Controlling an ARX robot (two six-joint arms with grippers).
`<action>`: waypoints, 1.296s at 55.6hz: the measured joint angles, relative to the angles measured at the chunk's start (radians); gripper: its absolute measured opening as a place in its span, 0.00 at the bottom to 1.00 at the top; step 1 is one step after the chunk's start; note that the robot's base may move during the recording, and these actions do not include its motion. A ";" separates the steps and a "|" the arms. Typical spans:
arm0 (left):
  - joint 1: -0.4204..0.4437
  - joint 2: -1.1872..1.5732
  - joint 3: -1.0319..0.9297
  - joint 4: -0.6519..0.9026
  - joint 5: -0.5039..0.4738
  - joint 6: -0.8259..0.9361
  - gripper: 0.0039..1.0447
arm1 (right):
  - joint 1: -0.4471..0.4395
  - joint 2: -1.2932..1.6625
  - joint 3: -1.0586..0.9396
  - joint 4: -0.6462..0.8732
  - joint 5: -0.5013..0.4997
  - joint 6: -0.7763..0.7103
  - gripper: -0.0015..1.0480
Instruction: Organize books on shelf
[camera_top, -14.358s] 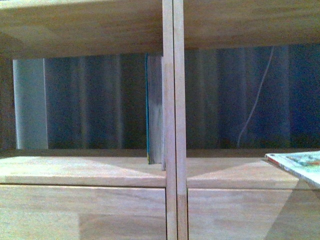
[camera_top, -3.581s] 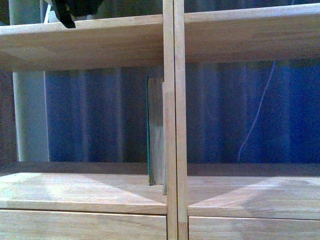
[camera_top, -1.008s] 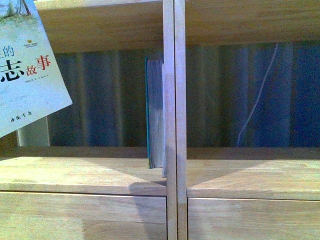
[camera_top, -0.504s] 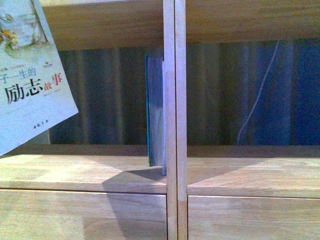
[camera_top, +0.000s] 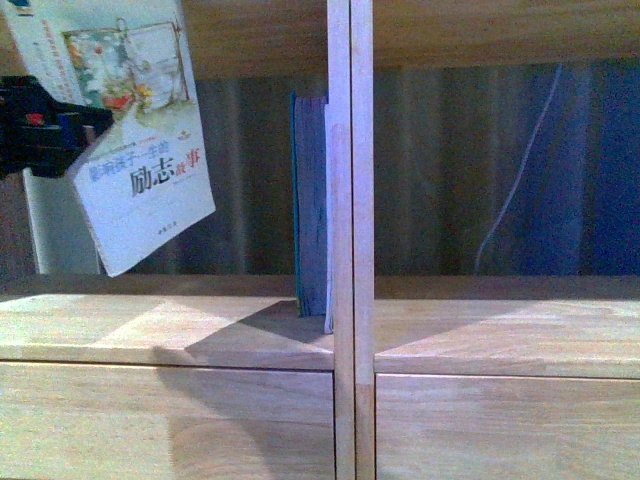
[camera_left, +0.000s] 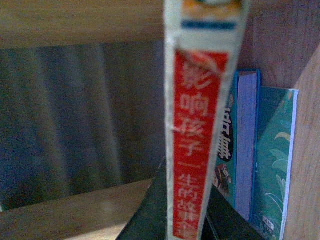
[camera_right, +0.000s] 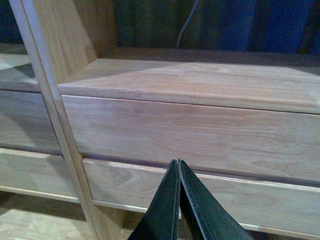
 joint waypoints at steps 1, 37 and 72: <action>-0.005 0.008 0.003 0.000 -0.004 0.005 0.06 | 0.000 -0.003 -0.002 -0.001 0.000 0.000 0.03; -0.149 0.344 0.321 -0.090 -0.200 0.113 0.06 | 0.000 -0.281 -0.064 -0.204 0.003 0.000 0.03; -0.229 0.466 0.492 -0.243 -0.377 0.142 0.06 | 0.000 -0.283 -0.064 -0.206 0.003 0.000 0.03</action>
